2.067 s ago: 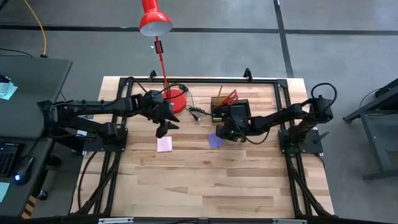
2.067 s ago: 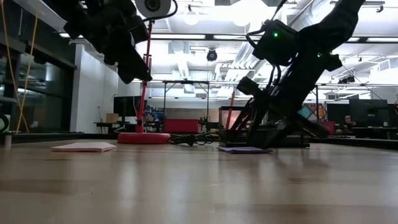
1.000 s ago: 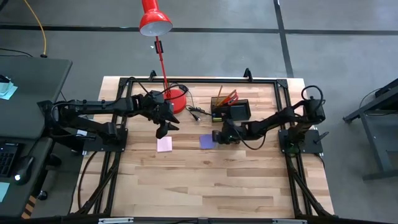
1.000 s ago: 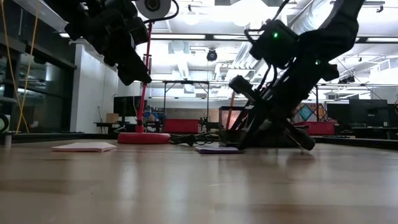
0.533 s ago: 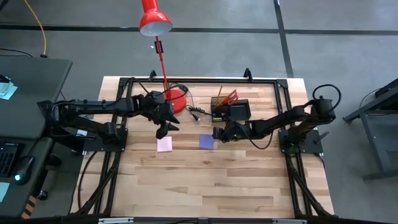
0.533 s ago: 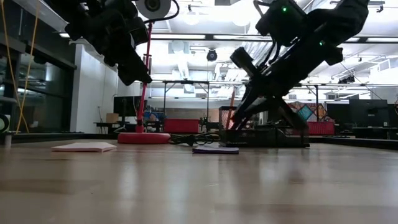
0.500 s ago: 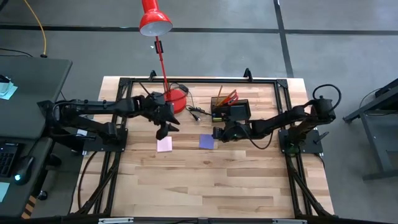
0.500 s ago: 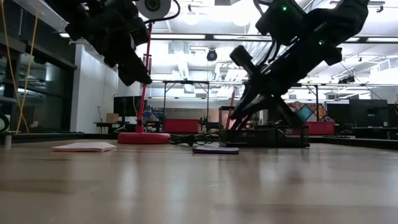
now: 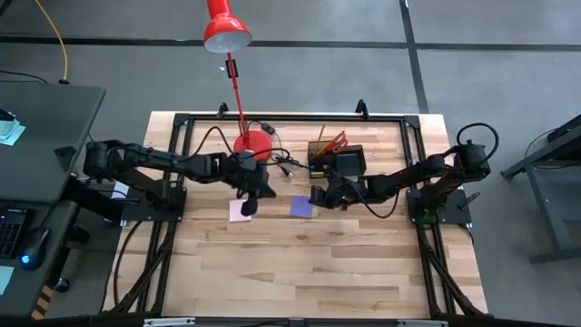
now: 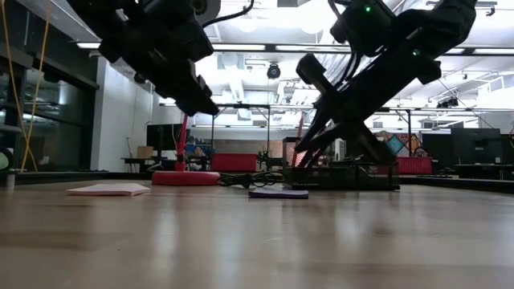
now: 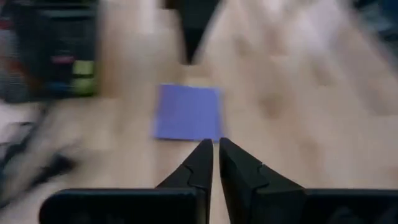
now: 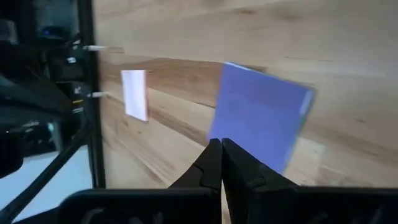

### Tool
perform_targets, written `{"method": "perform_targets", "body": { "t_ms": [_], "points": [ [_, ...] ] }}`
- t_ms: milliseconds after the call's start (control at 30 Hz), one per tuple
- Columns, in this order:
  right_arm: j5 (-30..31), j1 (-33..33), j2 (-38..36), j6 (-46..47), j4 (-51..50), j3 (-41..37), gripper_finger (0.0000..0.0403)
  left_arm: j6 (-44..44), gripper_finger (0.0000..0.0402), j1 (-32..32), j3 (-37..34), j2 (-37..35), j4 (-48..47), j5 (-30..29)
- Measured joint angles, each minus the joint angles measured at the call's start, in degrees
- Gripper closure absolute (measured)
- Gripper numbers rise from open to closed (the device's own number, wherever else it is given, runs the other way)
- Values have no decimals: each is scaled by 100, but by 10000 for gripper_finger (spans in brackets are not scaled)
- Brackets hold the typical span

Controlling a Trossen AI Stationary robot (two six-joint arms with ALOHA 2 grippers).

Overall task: Pick and place office supplies into organizer
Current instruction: Put the purple sticky notes into the black desk organizer

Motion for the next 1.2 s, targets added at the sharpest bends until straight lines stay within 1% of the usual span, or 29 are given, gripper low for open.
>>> {"method": "perform_targets", "body": {
  "t_ms": [67,133,233,367,433,500,600,700,800,900,1000,1200],
  "points": [
    [1,19,0,149,-151,0,402,226,390,1,1,96,31,-556],
    [1,58,0,305,-204,0,401,390,398,4,1,244,36,-766],
    [-94,144,0,433,-204,0,385,427,397,-3,1,483,75,-573],
    [-135,282,-6,580,-300,0,335,254,399,-7,2,928,228,-338],
    [-102,336,-7,816,-502,0,310,208,400,-3,56,1132,268,-362],
    [35,375,-8,964,-698,0,290,105,400,-3,147,1308,272,-423],
    [418,417,-9,1149,-1004,-2,272,139,401,-3,413,1676,346,-434],
    [721,415,-9,1184,-953,0,263,115,401,-3,723,2040,323,-379],
    [849,376,-9,1332,-937,0,261,113,401,-5,1029,2316,-50,-285],
    [927,365,-9,1332,-923,0,260,113,401,-5,1233,2547,-323,-186],
    [947,362,-5,1447,-941,0,261,119,401,-5,1381,2753,-327,-176],
    [927,355,9,1492,-1004,0,261,115,401,-5,1557,2885,-484,-148]
  ]
}}
